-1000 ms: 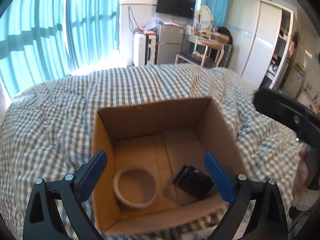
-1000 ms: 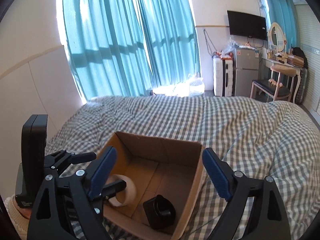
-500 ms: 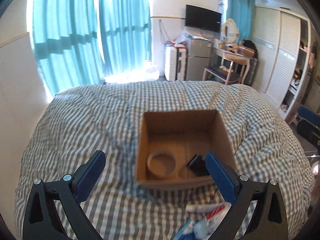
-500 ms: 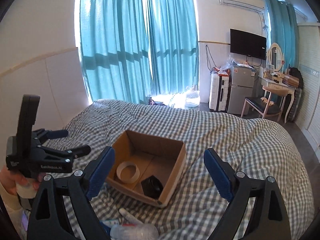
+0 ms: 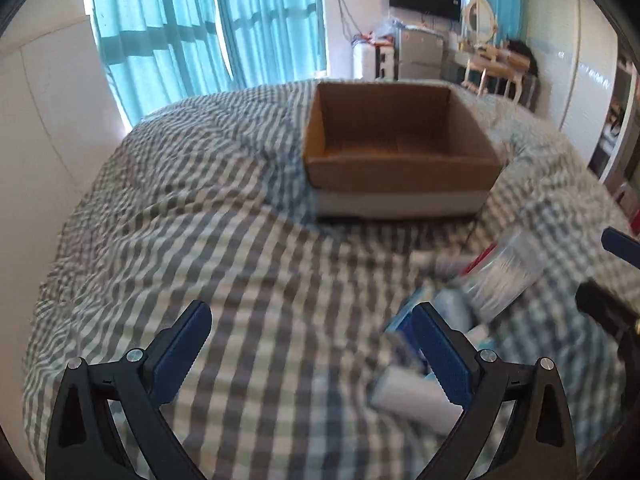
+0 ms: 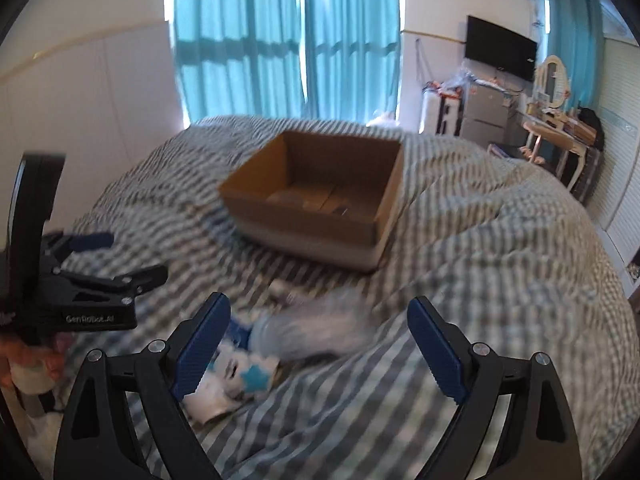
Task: Organize objects
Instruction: 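Return to the pile and grasp the white bottle with the right tool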
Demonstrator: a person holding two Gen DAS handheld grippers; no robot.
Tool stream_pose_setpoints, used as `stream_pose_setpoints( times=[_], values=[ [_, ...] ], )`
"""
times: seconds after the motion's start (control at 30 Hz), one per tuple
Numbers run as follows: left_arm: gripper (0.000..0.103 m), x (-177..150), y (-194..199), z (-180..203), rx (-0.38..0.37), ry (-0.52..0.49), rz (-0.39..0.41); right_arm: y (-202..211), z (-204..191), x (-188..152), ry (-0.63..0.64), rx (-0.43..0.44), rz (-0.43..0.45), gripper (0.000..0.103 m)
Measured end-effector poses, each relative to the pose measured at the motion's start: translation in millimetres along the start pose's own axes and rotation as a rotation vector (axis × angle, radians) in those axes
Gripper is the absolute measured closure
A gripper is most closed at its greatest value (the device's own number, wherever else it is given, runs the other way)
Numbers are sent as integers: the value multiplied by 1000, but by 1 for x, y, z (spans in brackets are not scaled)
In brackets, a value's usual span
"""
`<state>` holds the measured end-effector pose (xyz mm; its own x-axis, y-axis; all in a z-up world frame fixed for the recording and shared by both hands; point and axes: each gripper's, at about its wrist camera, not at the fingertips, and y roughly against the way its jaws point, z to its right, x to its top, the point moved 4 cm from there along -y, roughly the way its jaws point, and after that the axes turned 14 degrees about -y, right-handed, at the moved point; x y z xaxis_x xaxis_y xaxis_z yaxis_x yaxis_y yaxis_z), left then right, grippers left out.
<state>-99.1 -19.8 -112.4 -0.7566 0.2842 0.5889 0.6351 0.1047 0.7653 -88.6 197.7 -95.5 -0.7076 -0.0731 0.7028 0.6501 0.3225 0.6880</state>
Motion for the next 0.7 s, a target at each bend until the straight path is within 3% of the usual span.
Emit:
stream_pose_setpoints(
  times=[0.13,0.33,0.47,0.57,0.7],
  values=[
    [1,-24,0,-3,-4,5,-20,-19,-14,-29,25,33,-96,13],
    [1,-45,0,-9,-18,16,-27,-38,-35,-49,69,64,-169,14],
    [1,-47,-6,-9,-32,-17,-27,-55,-53,-58,115,108,-244,40],
    [1,-47,-7,-9,-47,-24,-18,-67,-67,-69,157,131,-297,43],
    [1,-49,-8,-12,-71,-11,-6,-71,-76,-80,239,87,-297,43]
  ],
)
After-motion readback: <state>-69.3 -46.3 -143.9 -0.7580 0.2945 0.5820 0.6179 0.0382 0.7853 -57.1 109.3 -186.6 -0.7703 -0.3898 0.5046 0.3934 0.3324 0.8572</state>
